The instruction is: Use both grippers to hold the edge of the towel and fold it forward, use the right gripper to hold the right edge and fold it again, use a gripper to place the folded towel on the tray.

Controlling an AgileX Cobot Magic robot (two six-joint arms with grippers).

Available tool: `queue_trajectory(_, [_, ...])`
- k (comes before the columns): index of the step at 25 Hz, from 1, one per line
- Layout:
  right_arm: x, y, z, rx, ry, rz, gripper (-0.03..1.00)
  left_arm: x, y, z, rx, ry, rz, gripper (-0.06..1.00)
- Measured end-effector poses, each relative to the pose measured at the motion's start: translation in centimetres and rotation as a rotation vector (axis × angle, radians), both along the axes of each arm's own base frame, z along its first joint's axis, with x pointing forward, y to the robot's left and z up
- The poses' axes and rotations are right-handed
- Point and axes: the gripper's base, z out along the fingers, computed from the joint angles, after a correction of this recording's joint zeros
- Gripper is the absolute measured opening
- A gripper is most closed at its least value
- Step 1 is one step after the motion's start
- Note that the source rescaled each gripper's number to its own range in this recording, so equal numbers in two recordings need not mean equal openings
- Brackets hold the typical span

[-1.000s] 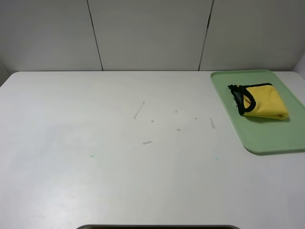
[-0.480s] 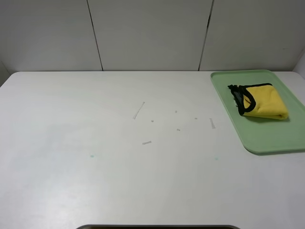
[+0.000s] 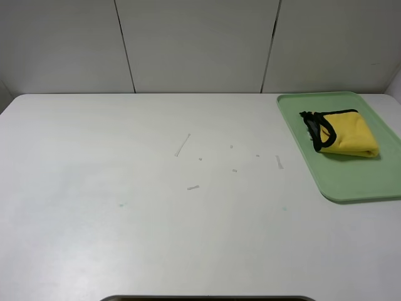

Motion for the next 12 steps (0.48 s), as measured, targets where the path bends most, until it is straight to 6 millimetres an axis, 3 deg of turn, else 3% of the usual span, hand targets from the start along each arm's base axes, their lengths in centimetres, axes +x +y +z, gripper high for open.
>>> queue_trajectory(12, [0.0,0.0,0.0,0.0,0.0,0.0,1.0,0.0,0.0,0.0,0.0,0.0,0.0,1.0])
